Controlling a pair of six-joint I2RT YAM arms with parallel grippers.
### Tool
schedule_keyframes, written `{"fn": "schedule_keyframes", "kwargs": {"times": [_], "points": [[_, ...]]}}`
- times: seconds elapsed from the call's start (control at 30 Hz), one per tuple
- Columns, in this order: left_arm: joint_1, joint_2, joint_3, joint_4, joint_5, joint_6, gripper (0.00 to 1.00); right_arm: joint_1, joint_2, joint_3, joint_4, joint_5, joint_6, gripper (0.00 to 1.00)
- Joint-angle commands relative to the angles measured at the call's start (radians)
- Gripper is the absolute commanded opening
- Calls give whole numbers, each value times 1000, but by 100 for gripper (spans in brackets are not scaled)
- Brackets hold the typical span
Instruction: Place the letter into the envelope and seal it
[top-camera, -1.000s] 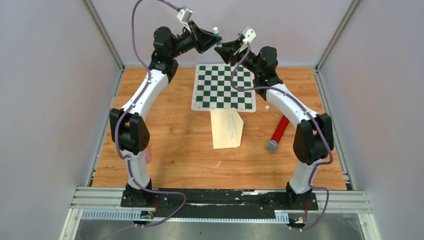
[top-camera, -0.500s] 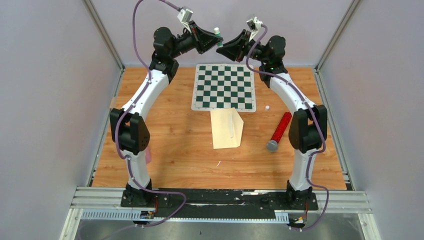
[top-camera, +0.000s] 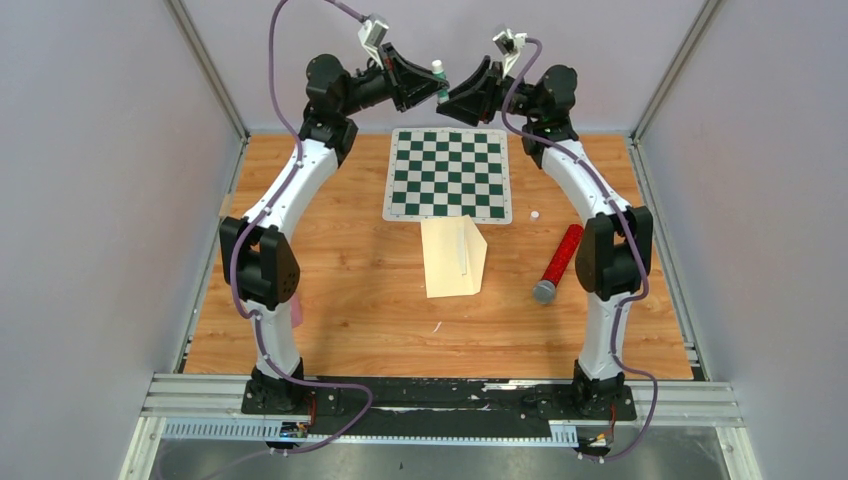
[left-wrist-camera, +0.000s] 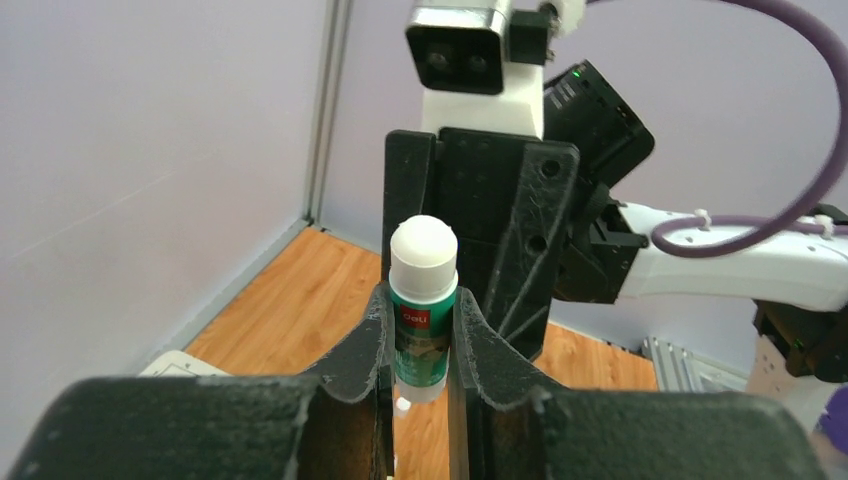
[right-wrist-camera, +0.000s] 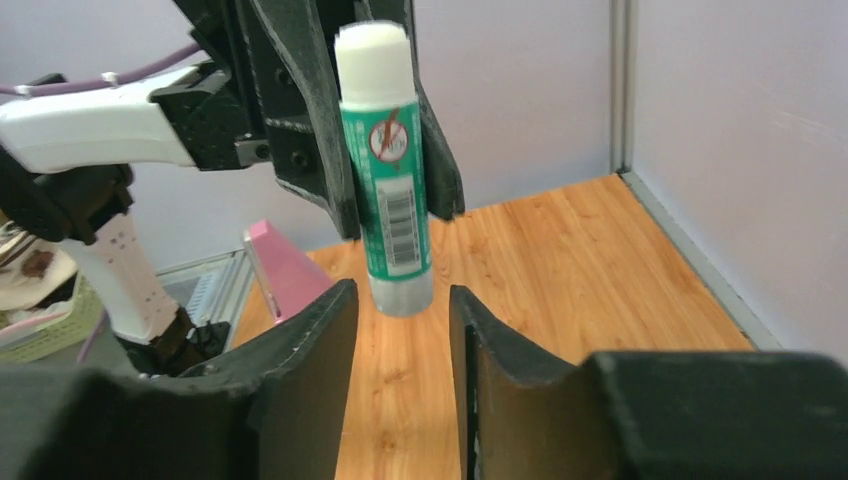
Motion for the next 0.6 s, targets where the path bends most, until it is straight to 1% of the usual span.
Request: {"fn": "schedule_keyframes", "kwargs": {"times": [0.0,0.03,0.07,0.1,0.17,0.23,0.3,0.4,0.47,0.57], "points": [[7,-30,16,-8,-133,16,0,-2,-92,-88,-37,168,-139,47],[6,-34,7,-29,-209,0,0,3,-132,-155,-13,253,-189,53],[2,-42,4,-41,-241,-10,0,13,-169,-218,16,341,-244,57],[0,-45,4,-61,-303,-38,0,26,-202,-253,20,405,-303,59],[-12,-50,15,-95,-380,-90,0,49,-218,-286,32,487,-378,64],[-23,-47,34,-107,-410,-119,0,66,-218,-289,42,555,-417,67],[-28,-37,61,-114,-427,-145,0,80,-209,-281,59,595,-458,70],[-28,-16,111,-167,-499,-214,0,88,-185,-258,78,612,-478,73],[-28,-12,117,-191,-514,-235,0,94,-166,-233,84,617,-482,73],[-28,-14,111,-194,-515,-239,0,98,-145,-197,93,637,-481,70]]}}
